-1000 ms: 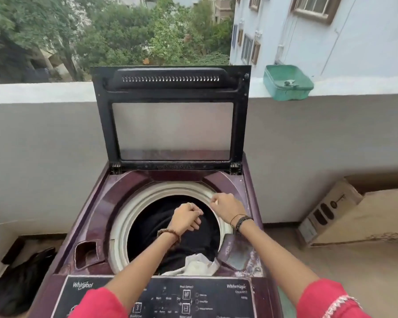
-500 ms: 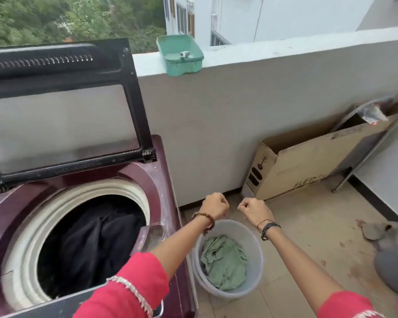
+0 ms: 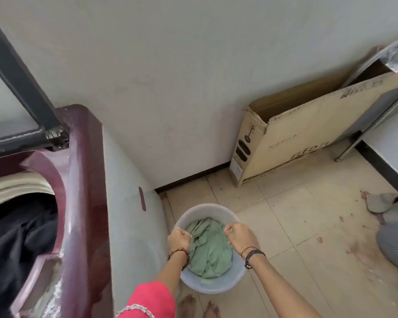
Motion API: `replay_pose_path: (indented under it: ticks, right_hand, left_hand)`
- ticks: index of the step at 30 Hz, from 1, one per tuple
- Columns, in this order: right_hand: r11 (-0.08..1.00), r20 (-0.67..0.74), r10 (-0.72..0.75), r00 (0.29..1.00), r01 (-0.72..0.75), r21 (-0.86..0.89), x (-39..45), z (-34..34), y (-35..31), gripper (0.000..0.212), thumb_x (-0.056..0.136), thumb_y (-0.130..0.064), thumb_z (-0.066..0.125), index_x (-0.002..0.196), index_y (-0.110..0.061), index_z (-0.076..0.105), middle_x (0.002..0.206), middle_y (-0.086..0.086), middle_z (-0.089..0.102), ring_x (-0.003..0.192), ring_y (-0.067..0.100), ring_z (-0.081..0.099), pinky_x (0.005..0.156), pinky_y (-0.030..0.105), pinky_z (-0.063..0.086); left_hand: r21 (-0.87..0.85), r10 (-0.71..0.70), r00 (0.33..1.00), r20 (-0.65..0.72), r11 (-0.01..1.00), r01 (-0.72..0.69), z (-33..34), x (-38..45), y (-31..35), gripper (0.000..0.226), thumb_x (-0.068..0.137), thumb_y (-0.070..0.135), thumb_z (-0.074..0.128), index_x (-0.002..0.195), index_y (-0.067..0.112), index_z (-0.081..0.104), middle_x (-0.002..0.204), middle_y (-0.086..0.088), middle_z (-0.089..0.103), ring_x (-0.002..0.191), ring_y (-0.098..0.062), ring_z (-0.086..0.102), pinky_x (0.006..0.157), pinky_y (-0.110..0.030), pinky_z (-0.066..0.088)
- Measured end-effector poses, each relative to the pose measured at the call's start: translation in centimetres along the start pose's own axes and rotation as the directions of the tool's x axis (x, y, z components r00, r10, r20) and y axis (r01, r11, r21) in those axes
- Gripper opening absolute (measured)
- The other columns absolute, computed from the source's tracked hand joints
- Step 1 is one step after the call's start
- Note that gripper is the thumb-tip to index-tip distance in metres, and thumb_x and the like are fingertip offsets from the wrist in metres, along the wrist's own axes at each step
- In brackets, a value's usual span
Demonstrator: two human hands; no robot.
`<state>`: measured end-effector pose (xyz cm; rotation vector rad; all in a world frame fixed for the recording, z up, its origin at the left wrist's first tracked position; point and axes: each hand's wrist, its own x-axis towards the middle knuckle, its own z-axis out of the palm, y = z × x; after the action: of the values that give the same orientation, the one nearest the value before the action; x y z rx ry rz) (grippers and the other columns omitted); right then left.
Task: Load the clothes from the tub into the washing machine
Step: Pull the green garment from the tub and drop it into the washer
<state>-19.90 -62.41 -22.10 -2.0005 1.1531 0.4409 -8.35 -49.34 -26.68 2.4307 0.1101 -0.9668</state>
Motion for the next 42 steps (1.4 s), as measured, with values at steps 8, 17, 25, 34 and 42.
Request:
replay_pose_path:
  ticks: [8,17,25,34,42]
  right_hand:
    - [0.996,0.126,0.033,0.992,-0.044,0.083,9.6,10.0,6.7,0.016,0.092,-0.019,0.044,0.085,-0.023,0.058,0.078,0.003,0.071,0.070,0.019,0.062,0.067,0.026,0.048]
    - [0.975,0.210,0.121,0.970,-0.156,0.156,18.0,20.7,14.0,0.027,0.089,-0.017,0.047,0.067,-0.032,0.051,0.061,-0.006,0.065,0.055,0.012,0.057,0.066,0.031,0.053]
    - [0.909,0.225,0.189,0.956,-0.257,0.328,19.0,23.2,16.5,0.024,0.091,-0.012,0.048,0.073,-0.025,0.056,0.062,-0.002,0.064,0.041,0.001,0.053,0.053,0.023,0.048]
    - [0.436,0.556,0.262,0.789,-0.611,0.661,17.7,16.1,13.3,0.031,0.085,-0.047,0.060,0.097,-0.018,0.060,0.091,0.009,0.066,0.081,0.022,0.064,0.058,0.027,0.052]
    - [0.754,0.219,0.249,0.943,-0.331,0.567,15.7,10.0,11.9,0.030,0.071,-0.006,0.065,0.047,-0.018,0.051,0.052,0.000,0.052,0.057,0.018,0.049,0.057,0.025,0.037]
  left_hand:
    - [-0.096,-0.213,0.973,0.092,0.970,0.222,9.8,9.7,-9.4,0.016,0.076,0.003,0.056,0.063,0.011,0.061,0.083,-0.015,0.068,0.089,-0.031,0.065,0.080,-0.036,0.056]
    - [-0.040,-0.112,0.976,0.188,0.992,0.122,18.3,20.8,-16.3,0.026,0.087,-0.002,0.050,0.104,0.008,0.066,0.106,-0.023,0.061,0.077,-0.031,0.059,0.063,-0.030,0.051]
    - [-0.216,-0.158,0.980,0.119,0.959,0.181,19.9,22.3,-16.1,0.022,0.083,-0.002,0.062,0.104,-0.001,0.067,0.098,-0.010,0.064,0.093,-0.022,0.057,0.078,-0.024,0.043]
    - [-0.584,0.223,0.830,0.511,0.799,0.145,17.2,11.6,-6.8,0.022,0.078,-0.008,0.066,0.071,0.012,0.058,0.053,0.007,0.060,0.054,-0.004,0.053,0.052,-0.011,0.043]
    - [-0.666,0.043,0.916,0.399,0.700,0.257,17.3,7.3,-8.0,0.024,0.084,-0.006,0.060,0.100,0.011,0.056,0.094,-0.006,0.071,0.070,-0.008,0.063,0.057,-0.017,0.052]
